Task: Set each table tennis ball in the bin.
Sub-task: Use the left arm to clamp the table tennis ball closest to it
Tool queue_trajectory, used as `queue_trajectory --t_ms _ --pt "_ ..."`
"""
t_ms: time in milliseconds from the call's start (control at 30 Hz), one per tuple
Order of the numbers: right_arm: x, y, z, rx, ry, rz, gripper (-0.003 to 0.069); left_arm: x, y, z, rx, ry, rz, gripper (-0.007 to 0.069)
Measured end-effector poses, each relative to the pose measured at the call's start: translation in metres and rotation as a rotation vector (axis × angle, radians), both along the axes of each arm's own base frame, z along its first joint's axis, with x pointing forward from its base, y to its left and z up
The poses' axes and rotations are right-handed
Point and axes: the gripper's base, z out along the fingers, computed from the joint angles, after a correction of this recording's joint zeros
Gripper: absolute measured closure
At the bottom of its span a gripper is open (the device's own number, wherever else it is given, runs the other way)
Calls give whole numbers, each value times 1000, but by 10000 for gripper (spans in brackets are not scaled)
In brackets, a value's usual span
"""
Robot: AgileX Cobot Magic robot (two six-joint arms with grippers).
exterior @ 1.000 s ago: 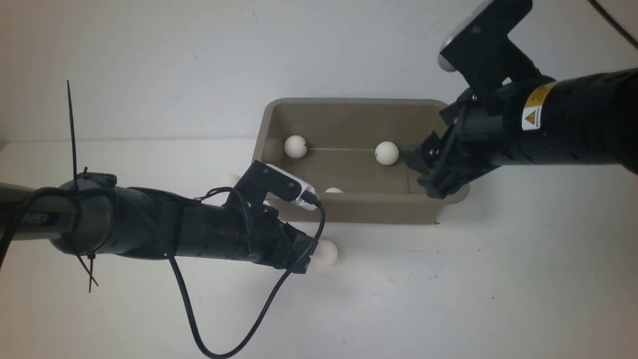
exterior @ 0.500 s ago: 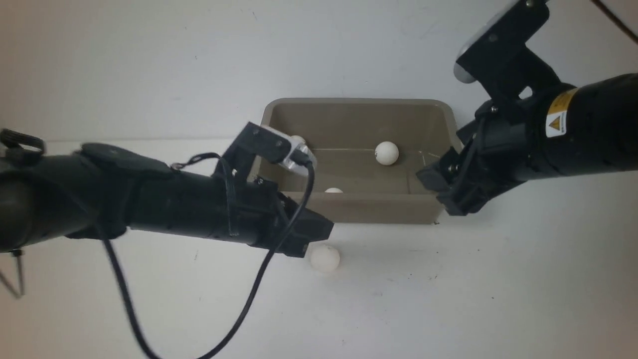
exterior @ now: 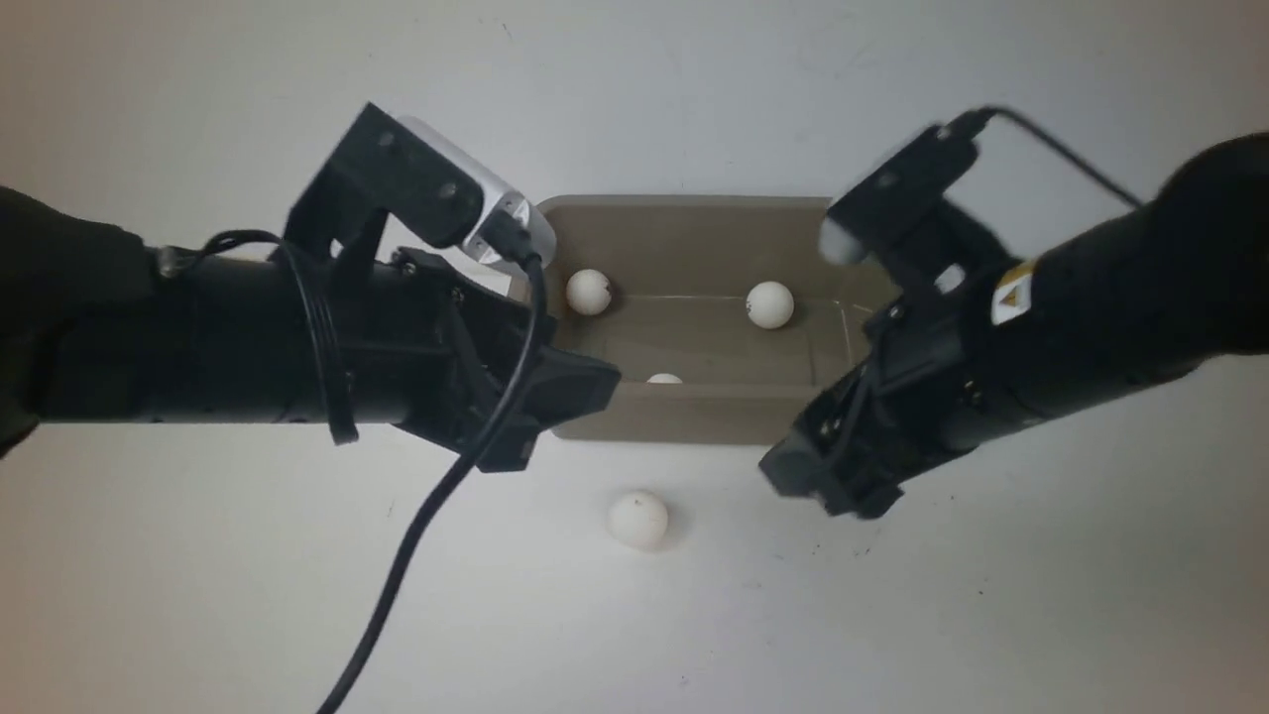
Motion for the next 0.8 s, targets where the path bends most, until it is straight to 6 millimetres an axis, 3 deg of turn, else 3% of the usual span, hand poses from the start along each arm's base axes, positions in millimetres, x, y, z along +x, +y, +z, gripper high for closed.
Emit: queue_trajectory --t_ms 200,400,533,633,800 --pt "-6 -10 27 -14 -152 13 144 16 -8 -30 28 124 -22 208" --pt "-15 -20 57 9 -293 6 144 24 -41 -69 52 232 -76 208" --pt "-16 -21 59 8 -303 6 144 31 -63 -98 110 241 -55 208" --pt "-16 -21 59 6 -304 6 144 42 -64 -115 129 242 33 208" --pt "-16 -21 59 6 -304 6 144 51 -62 -125 130 241 116 208"
